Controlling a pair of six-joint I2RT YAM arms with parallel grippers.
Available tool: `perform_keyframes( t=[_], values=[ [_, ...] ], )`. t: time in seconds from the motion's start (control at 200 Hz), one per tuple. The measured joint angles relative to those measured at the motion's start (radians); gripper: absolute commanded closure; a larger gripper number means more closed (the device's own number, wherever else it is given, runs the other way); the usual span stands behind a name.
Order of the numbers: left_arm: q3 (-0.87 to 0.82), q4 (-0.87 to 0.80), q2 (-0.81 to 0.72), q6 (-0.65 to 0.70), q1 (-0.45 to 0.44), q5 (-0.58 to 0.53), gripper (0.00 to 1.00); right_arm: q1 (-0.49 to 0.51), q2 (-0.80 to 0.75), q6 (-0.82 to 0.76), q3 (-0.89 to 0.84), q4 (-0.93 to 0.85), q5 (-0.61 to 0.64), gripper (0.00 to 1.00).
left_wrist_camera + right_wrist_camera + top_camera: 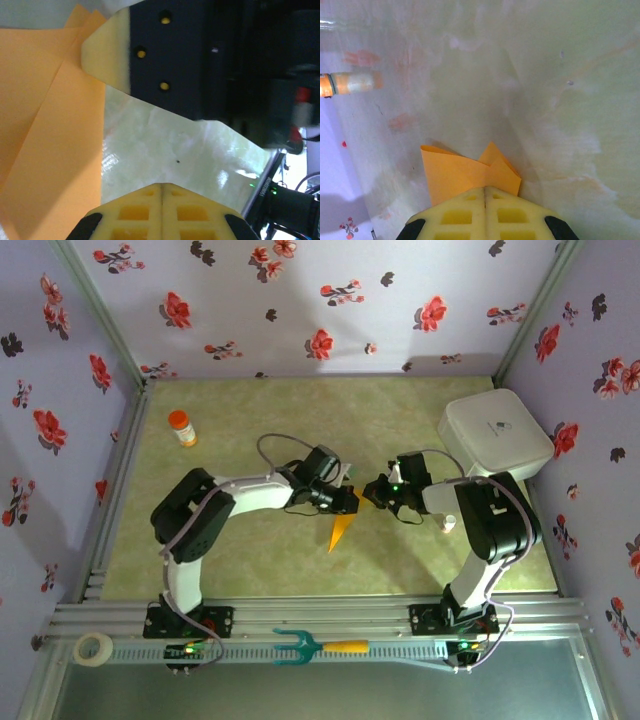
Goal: Fold a paper plane with a square sheet of paper (pick it up from the middle)
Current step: Fold the wing for the fifth time at the center of the table.
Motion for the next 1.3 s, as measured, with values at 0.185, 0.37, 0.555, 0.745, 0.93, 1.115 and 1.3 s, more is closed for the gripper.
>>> perform_keyframes(
  t=[0.185,0.37,0.555,0.745,0.93,1.115,1.3],
  values=[
    [0.008,-0.028,0.071,0.018,0.000,0.007,0.98,0.000,0.000,0.006,-0.003,0.006,0.002,0.97],
    [-0.040,-0.004,0.063,0.023,0.000,0.008,0.95,0.000,0.000,0.005,-0.003,0.006,0.002,0.97],
    [-0.117,0.002,0.008,0.042,-0.008,0.006,0.93,0.000,0.000,0.004,-0.003,0.005,0.003,0.97],
    [-0.171,-0.002,-0.032,0.044,-0.031,0.003,0.93,0.000,-0.001,0.004,-0.003,0.005,0.006,0.96],
    [-0.171,-0.003,-0.033,0.044,-0.031,-0.003,0.95,0.000,-0.041,0.000,-0.003,-0.048,0.021,0.88],
    [-0.171,-0.002,-0.034,0.044,-0.031,-0.005,0.95,0.000,-0.203,-0.031,-0.003,-0.143,0.042,0.89],
    [-0.185,0.019,-0.040,0.042,-0.031,-0.011,0.95,0.041,-0.243,-0.024,-0.014,-0.136,0.020,0.96]
  ],
)
